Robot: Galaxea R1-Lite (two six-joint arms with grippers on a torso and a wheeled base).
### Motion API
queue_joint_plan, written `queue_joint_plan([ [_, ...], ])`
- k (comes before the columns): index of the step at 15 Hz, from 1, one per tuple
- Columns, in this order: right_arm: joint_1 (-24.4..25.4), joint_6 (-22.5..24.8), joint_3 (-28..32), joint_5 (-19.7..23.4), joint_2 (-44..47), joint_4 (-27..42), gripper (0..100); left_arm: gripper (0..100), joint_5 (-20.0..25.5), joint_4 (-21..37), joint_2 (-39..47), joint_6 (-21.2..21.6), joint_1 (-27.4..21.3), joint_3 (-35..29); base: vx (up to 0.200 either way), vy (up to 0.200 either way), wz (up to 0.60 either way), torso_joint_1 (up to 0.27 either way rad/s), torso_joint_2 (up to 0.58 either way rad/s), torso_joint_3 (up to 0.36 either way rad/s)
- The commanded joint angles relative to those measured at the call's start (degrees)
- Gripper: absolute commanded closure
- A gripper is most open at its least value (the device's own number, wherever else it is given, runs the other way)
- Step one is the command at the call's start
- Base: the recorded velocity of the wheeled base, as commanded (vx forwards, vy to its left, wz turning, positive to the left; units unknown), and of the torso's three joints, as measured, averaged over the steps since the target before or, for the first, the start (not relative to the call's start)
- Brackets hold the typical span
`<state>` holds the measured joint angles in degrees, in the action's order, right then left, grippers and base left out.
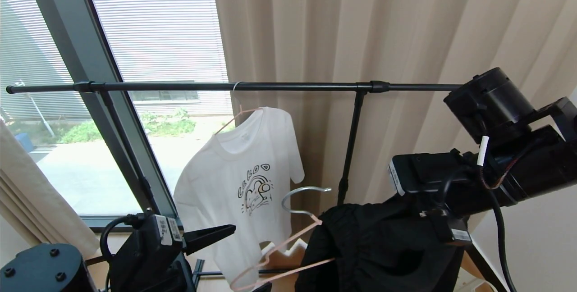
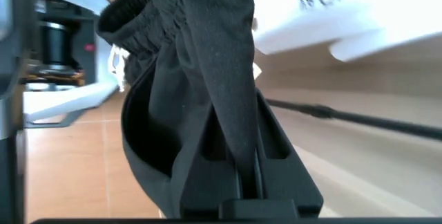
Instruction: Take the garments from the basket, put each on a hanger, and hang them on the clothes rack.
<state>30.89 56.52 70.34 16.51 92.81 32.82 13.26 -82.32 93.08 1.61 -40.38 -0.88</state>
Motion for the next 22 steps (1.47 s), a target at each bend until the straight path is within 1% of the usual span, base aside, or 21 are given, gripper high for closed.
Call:
queue_joint_plan([
  [1,0.22,-1.23,-3.63,-4.99,-3.77,-4.78,100,0,0.45,-0.03,2.46,-2.05,2.23,-1.32,0.000,0.000,0.00,0.000,0.00,0.000],
  [2,1.89,-3.17,-7.67,-10.18,-5.36,-11.11,100,0,0.18,-0.21,5.98,-2.14,2.49,-1.50,0.000,0.000,0.00,0.000,0.00,0.000],
  [3,3.12,-5.10,-10.84,-13.69,-6.41,-16.38,100,0,0.01,-0.65,7.91,-1.96,2.58,-1.85,0.000,0.000,0.00,0.000,0.00,0.000],
  [4,4.09,-8.18,-15.50,-16.68,-7.47,-23.50,100,0,-0.43,-1.09,9.58,-2.05,2.49,-2.11,0.000,0.000,0.00,0.000,0.00,0.000],
  [5,5.41,-10.20,-19.10,-17.91,-8.08,-29.39,100,0,-1.57,-1.26,10.64,-2.14,2.49,-2.20,0.000,0.000,0.00,0.000,0.00,0.000],
  [6,5.58,-10.37,-20.15,-18.18,-8.26,-30.88,100,0,-1.93,-1.26,10.90,-2.14,2.41,-2.29,0.000,0.000,0.00,0.000,0.00,0.000],
  [7,5.58,-10.46,-23.49,-18.79,-8.52,-35.37,100,0,-2.63,-1.26,11.69,-2.31,2.41,-2.46,0.000,0.000,0.00,0.000,0.00,0.000],
  [8,5.58,-10.55,-25.52,-18.79,-8.87,-37.91,100,0,-2.80,-1.26,12.22,-2.40,2.41,-2.55,0.000,0.000,0.00,0.000,0.00,0.000],
  [9,5.58,-10.81,-30.09,-18.79,-9.93,-42.75,100,0,-3.33,-1.26,14.15,-3.98,2.41,-3.08,0.000,0.000,0.00,0.000,0.00,0.000],
  [11,5.58,-12.75,-33.43,-18.79,-10.63,-46.62,100,0,-6.50,-1.26,15.29,-4.95,2.14,-5.01,0.000,0.000,0.00,0.000,0.00,0.000],
  [12,5.58,-14.77,-35.89,-18.35,-11.16,-48.90,100,0,-7.73,-1.26,15.56,-5.12,2.14,-5.80,0.000,0.000,0.00,0.000,0.00,0.000],
  [13,5.58,-16.17,-37.03,-18.70,-10.89,-50.75,100,0,-7.81,-1.26,16.44,-5.39,2.14,-6.51,0.000,0.000,0.00,0.000,0.00,0.000],
  [14,5.58,-16.26,-36.94,-18.70,-10.37,-52.15,100,0,-8.17,-1.26,18.55,-5.65,2.05,-8.09,0.000,0.000,0.00,0.000,0.00,0.000],
  [17,5.58,-17.40,-35.89,-18.70,-10.37,-52.50,100,0,-10.36,-1.26,21.45,-5.74,1.26,-9.41,0.000,0.000,0.00,0.000,0.00,0.000],
  [18,5.58,-17.67,-35.71,-18.70,-10.37,-52.50,100,0,-10.45,-1.26,21.80,-5.74,1.26,-9.58,0.000,0.000,0.00,0.000,0.00,0.000],
  [19,5.67,-18.63,-35.27,-18.70,-10.45,-52.50,100,0,-10.45,-1.26,22.24,-5.92,1.53,-10.02,0.000,0.000,0.00,0.000,0.00,0.000],
  [20,6.29,-21.54,-34.74,-18.79,-10.72,-52.50,100,0,-10.54,-1.26,22.50,-6.27,1.62,-10.37,0.000,0.000,0.00,0.000,0.00,0.000],
  [22,7.25,-22.77,-34.04,-18.79,-10.89,-52.50,100,0,-10.54,-1.26,22.41,-6.27,1.53,-10.37,0.000,0.000,0.00,0.000,0.00,0.000],
])
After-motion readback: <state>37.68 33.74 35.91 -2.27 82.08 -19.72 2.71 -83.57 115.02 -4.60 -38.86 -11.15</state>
